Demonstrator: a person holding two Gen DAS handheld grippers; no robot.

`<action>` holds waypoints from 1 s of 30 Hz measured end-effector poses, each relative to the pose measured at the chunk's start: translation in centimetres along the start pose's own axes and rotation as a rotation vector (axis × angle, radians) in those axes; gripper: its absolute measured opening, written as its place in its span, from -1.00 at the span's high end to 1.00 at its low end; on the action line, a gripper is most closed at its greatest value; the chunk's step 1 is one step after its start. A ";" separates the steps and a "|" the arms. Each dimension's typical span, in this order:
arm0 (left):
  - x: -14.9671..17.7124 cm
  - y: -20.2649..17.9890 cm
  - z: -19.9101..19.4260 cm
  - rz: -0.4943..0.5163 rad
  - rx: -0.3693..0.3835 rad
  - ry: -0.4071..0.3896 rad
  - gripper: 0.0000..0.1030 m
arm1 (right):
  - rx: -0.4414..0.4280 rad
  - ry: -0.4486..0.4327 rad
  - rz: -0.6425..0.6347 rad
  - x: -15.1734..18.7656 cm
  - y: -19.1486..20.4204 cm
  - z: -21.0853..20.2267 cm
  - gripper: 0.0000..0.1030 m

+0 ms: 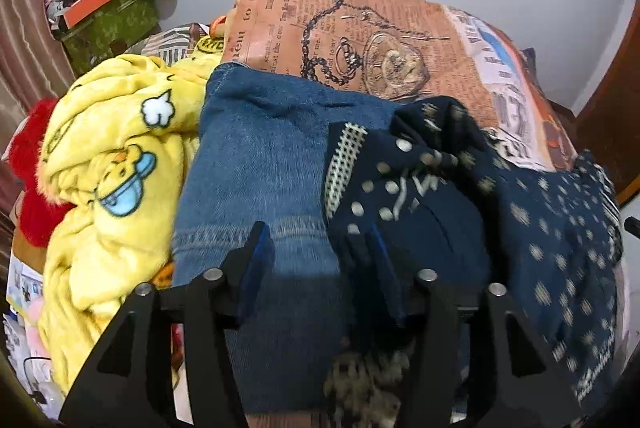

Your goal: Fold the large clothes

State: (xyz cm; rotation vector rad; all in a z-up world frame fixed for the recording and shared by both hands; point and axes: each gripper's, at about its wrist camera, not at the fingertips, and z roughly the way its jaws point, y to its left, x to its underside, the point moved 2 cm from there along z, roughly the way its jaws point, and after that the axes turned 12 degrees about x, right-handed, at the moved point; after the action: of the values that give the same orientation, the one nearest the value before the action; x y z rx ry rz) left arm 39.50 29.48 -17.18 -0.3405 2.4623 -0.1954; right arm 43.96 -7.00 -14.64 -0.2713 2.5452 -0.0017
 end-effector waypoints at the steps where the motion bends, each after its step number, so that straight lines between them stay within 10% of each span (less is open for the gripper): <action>1: 0.4 -0.3 -0.9 0.012 0.003 -0.003 -0.06 | -0.010 -0.008 -0.002 0.4 -0.1 -1.0 0.55; 7: 3.1 -3.1 -6.0 0.101 0.036 -0.020 -0.07 | 0.006 -0.104 -0.057 2.7 0.1 -7.3 0.49; 15: 7.5 -5.3 -12.4 0.160 0.094 -0.076 -0.29 | 0.013 -0.214 -0.059 6.4 0.1 -13.8 -0.16; 30: 19.8 -2.4 -11.4 0.107 0.163 0.140 -0.35 | 0.036 -0.071 -0.099 16.8 -1.1 -12.9 -0.21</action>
State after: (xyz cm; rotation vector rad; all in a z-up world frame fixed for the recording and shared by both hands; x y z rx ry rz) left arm 17.86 22.14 -19.15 -0.1287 2.5728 -0.3834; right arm 23.42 -12.05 -13.04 -0.3765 2.4563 -0.0746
